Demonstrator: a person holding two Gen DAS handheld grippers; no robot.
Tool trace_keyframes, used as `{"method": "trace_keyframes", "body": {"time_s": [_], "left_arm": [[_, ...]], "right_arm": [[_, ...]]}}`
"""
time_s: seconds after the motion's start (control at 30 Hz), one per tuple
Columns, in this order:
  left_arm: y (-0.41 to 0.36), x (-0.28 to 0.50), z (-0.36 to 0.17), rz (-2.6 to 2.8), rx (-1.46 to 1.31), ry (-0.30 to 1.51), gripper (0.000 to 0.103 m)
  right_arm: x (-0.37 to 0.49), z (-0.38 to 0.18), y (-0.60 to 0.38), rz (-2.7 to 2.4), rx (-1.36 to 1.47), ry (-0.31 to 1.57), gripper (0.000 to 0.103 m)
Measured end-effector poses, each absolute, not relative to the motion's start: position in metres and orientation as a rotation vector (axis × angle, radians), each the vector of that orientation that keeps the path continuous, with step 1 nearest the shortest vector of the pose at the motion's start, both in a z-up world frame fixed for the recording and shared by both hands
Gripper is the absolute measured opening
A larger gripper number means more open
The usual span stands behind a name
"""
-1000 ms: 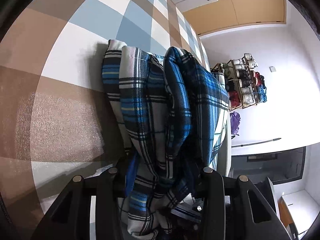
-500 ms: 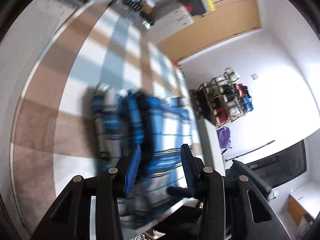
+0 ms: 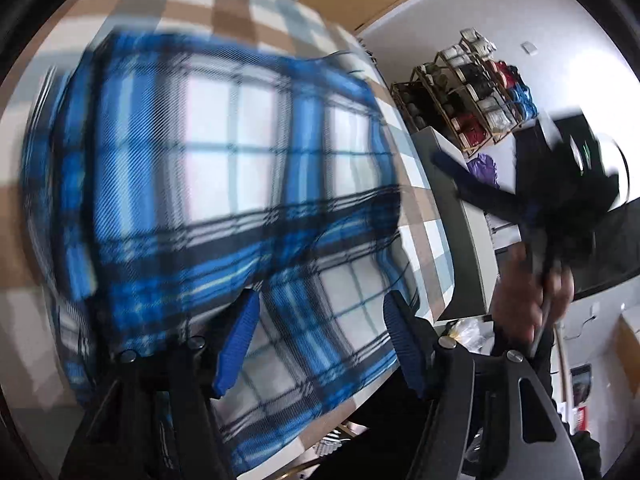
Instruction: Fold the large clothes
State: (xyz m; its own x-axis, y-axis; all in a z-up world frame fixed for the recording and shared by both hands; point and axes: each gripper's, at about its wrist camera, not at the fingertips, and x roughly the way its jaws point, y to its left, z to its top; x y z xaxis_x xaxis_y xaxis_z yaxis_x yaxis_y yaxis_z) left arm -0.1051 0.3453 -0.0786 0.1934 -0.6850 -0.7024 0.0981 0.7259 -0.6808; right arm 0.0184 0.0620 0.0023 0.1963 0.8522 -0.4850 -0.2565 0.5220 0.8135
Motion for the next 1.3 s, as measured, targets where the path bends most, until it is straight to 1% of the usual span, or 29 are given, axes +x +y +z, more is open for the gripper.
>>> {"method": "trace_keyframes", "body": {"time_s": [0.1, 0.17, 0.23, 0.27, 0.43, 0.5, 0.57, 0.63, 0.73, 0.8, 0.83, 0.9, 0.97, 1.07, 1.17, 1.2, 1.3], "left_arm": [[0.351, -0.106, -0.083, -0.603, -0.584, 1.266, 0.058], [0.355, -0.108, -0.086, -0.595, -0.571, 1.279, 0.055], [0.360, -0.110, -0.086, -0.588, -0.550, 1.285, 0.054], [0.360, -0.109, -0.085, -0.586, -0.544, 1.288, 0.054], [0.358, -0.109, -0.080, -0.589, -0.549, 1.304, 0.055], [0.359, -0.108, -0.079, -0.575, -0.539, 1.305, 0.055], [0.351, -0.105, -0.076, -0.564, -0.538, 1.304, 0.055], [0.352, -0.108, -0.075, -0.554, -0.532, 1.302, 0.055], [0.351, -0.110, -0.075, -0.547, -0.530, 1.307, 0.054], [0.350, -0.113, -0.077, -0.544, -0.526, 1.308, 0.054], [0.352, -0.114, -0.078, -0.536, -0.523, 1.307, 0.054], [0.352, -0.118, -0.079, -0.528, -0.514, 1.302, 0.054], [0.353, -0.121, -0.073, -0.527, -0.505, 1.296, 0.054], [0.353, -0.122, -0.072, -0.513, -0.502, 1.301, 0.054], [0.348, -0.127, -0.066, -0.508, -0.470, 1.293, 0.054], [0.344, -0.128, -0.065, -0.505, -0.452, 1.291, 0.054], [0.339, -0.130, -0.061, -0.496, -0.432, 1.289, 0.054]], "right_arm": [[0.053, -0.016, 0.090, 0.862, 0.634, 1.253, 0.103], [0.069, -0.042, 0.109, 0.852, 0.641, 1.372, 0.103], [0.077, -0.068, 0.121, 0.820, 0.608, 1.467, 0.103], [0.079, -0.075, 0.126, 0.821, 0.589, 1.484, 0.103], [0.069, -0.050, 0.143, 0.781, 0.366, 1.483, 0.103], [0.070, -0.035, 0.152, 0.783, 0.248, 1.447, 0.103], [0.054, -0.005, 0.171, 0.804, 0.019, 1.351, 0.103], [0.043, 0.003, 0.192, 0.806, -0.153, 1.319, 0.103], [0.038, -0.005, 0.226, 0.781, -0.292, 1.352, 0.101], [0.041, -0.026, 0.246, 0.739, -0.364, 1.417, 0.100], [0.046, -0.044, 0.255, 0.696, -0.392, 1.484, 0.099], [0.052, -0.062, 0.262, 0.662, -0.397, 1.540, 0.099], [0.053, -0.069, 0.267, 0.664, -0.427, 1.541, 0.103], [0.049, -0.074, 0.267, 0.647, -0.438, 1.500, 0.103], [0.048, -0.058, 0.247, 0.692, -0.355, 1.478, 0.102], [0.048, -0.047, 0.233, 0.716, -0.288, 1.461, 0.101], [0.042, -0.019, 0.184, 0.784, -0.093, 1.428, 0.101]]}}
